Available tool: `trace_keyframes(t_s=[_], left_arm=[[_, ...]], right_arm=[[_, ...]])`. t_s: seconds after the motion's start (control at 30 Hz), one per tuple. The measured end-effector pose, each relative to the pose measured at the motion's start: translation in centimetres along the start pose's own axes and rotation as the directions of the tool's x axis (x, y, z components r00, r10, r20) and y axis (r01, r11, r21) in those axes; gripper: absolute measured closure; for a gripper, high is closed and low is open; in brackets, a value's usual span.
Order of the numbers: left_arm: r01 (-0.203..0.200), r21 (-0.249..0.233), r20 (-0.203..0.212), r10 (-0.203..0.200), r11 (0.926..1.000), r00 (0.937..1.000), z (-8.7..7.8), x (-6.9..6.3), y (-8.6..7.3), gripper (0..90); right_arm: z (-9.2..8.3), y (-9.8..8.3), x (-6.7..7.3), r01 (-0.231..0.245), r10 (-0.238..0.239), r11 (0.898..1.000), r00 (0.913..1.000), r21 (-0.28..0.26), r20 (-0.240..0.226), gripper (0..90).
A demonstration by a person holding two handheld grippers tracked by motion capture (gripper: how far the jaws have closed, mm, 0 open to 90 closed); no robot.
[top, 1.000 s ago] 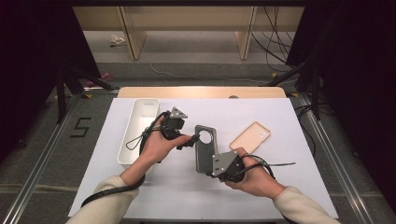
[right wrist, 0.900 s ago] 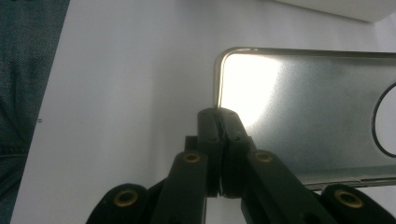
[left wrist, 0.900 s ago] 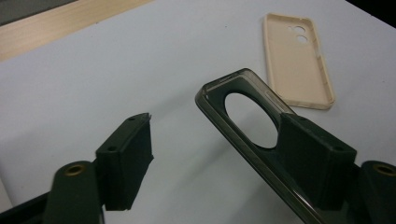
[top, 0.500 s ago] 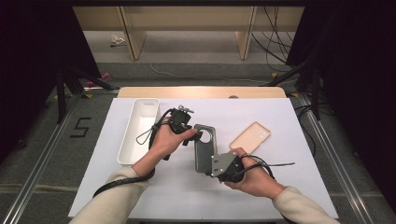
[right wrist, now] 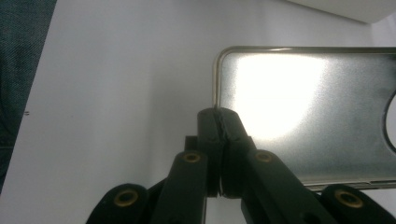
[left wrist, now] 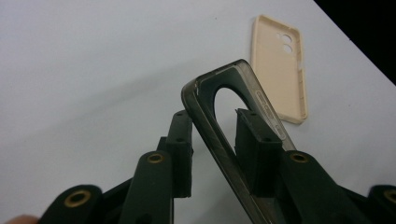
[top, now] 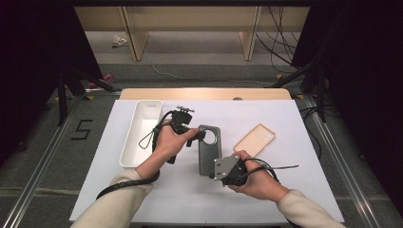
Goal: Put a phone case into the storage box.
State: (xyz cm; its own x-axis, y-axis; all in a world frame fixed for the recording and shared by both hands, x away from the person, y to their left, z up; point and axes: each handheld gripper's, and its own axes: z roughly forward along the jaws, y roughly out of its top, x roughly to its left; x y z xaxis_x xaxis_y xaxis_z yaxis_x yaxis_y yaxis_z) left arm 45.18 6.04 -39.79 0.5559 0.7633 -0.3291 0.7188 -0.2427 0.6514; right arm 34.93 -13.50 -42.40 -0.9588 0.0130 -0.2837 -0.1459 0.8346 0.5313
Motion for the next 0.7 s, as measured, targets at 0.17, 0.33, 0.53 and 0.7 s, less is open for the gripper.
trace_keyframes(t_s=[0.17, 0.33, 0.53, 0.7], left_arm=[[-0.006, -0.037, 0.024, 0.006, 0.9993, 0.9997, -0.3, -1.0, 0.1, 71.8], [-0.031, -0.086, 0.05, 0.036, 0.9958, 0.9981, -0.8, -2.2, 0.4, 76.0], [-0.067, -0.16, 0.086, 0.081, 0.9849, 0.993, -1.4, -3.6, 0.5, 80.9], [-0.151, -0.193, 0.042, 0.162, 0.9695, 0.9859, -1.9, -4.1, 0.5, 81.3]], right_arm=[[0.4, -0.1, 0.0, 0.003, -0.003, 1.0, 1.0, 0.018, -0.005, 89.4], [0.9, -0.3, -0.1, -0.002, 0.002, 0.999, 1.0, 0.038, -0.003, 89.1], [1.1, -0.6, -0.5, -0.016, 0.015, 0.999, 0.9994, 0.043, 0.03, 88.0], [0.9, -0.8, -0.8, -0.065, 0.063, 0.997, 0.9963, 0.036, 0.059, 77.1]])
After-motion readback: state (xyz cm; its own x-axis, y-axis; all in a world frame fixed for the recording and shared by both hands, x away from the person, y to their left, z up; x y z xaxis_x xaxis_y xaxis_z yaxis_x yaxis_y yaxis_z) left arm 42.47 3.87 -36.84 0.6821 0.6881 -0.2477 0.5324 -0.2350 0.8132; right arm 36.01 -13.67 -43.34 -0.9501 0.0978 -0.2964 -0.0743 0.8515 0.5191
